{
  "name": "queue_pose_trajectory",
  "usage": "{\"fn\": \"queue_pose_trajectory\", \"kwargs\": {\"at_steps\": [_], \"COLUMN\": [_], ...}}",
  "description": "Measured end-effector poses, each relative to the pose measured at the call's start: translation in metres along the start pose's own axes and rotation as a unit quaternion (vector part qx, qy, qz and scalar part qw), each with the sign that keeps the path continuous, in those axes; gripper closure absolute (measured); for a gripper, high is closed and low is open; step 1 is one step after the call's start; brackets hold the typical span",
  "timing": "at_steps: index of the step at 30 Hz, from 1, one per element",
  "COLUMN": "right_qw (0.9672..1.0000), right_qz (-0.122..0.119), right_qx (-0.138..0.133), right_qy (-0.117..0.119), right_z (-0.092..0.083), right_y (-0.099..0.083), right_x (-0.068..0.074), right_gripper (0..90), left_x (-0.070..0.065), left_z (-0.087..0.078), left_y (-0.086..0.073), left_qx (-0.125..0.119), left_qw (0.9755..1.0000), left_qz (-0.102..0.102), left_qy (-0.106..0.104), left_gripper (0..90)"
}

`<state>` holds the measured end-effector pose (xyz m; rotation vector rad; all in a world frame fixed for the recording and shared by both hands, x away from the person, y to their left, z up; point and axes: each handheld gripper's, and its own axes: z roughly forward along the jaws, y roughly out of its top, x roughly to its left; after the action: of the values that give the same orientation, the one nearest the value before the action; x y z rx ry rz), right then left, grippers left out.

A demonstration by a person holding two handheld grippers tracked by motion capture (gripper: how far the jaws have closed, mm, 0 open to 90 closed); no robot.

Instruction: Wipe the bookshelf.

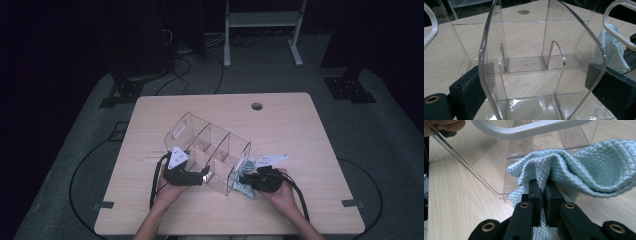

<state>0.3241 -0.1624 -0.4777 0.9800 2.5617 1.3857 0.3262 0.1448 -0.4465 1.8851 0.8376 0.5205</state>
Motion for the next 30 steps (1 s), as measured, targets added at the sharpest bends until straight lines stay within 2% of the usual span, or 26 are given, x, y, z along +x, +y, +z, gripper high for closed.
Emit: {"fn": "queue_pose_trajectory", "kwargs": {"at_steps": [3, 4, 5, 6, 10, 12, 15, 16, 21, 23, 25, 26, 28, 29, 30], "right_qw": [0.9999, 0.9995, 0.9995, 0.9987, 0.999, 0.9994, 0.9994, 0.9996, 0.9998, 0.9999, 0.9999, 0.9999, 0.9999, 0.9999, 1.0], "right_qz": [-0.004, 0.002, 0.002, 0.004, -0.003, -0.001, 0.001, -0.001, 0.004, -0.009, -0.006, 0.003, 0.006, 0.013, 0.006], "right_qx": [-0.003, -0.015, -0.015, -0.027, -0.027, -0.02, -0.02, -0.021, -0.017, -0.011, -0.011, -0.009, -0.003, -0.001, 0.006], "right_qy": [0.01, 0.029, 0.029, 0.044, 0.037, 0.028, 0.027, 0.017, 0.003, 0.003, 0.007, -0.004, -0.012, -0.009, 0.003], "right_z": [-0.001, -0.005, -0.005, -0.009, -0.009, -0.007, -0.006, -0.005, -0.004, -0.003, -0.002, -0.001, 0.001, 0.003, 0.005], "right_y": [0.0, 0.001, 0.001, 0.003, 0.004, 0.001, 0.001, 0.002, 0.002, 0.002, 0.002, 0.001, -0.001, -0.003, -0.004], "right_x": [0.004, 0.004, 0.004, 0.006, 0.007, 0.004, 0.003, 0.002, -0.002, 0.002, 0.0, -0.006, -0.008, -0.01, -0.003], "right_gripper": [85.1, 85.1, 85.1, 85.1, 85.1, 85.1, 85.1, 85.0, 85.1, 85.1, 85.1, 85.1, 85.1, 85.1, 85.1], "left_x": [0.0, 0.0, 0.0, -0.001, -0.001, -0.001, -0.002, -0.001, -0.001, 0.0, 0.0, 0.0, -0.001, -0.001, -0.001], "left_z": [0.0, 0.0, 0.0, 0.0, 0.0, 0.0, 0.001, 0.001, 0.001, 0.001, 0.001, 0.001, 0.001, 0.001, 0.0], "left_y": [0.0, 0.0, 0.0, 0.0, 0.0, 0.0, 0.0, 0.0, 0.001, 0.0, 0.0, 0.0, 0.001, 0.001, 0.001], "left_qx": [-0.001, 0.0, 0.0, -0.001, 0.0, 0.0, -0.001, 0.0, 0.001, 0.001, 0.001, 0.001, 0.001, 0.001, 0.001], "left_qw": [1.0, 1.0, 1.0, 1.0, 1.0, 1.0, 1.0, 1.0, 1.0, 1.0, 1.0, 1.0, 1.0, 1.0, 1.0], "left_qz": [-0.001, -0.001, -0.001, -0.002, -0.001, -0.001, -0.003, -0.002, 0.0, 0.0, 0.0, 0.0, 0.0, 0.0, 0.0], "left_qy": [0.0, 0.001, 0.001, 0.002, 0.002, 0.003, 0.003, 0.004, 0.004, 0.002, 0.002, 0.002, 0.002, 0.004, 0.004], "left_gripper": [5.3, 5.3, 5.3, 5.3, 5.4, 5.4, 5.4, 5.4, 5.2, 5.4, 5.3, 5.3, 5.3, 5.2, 5.2]}}
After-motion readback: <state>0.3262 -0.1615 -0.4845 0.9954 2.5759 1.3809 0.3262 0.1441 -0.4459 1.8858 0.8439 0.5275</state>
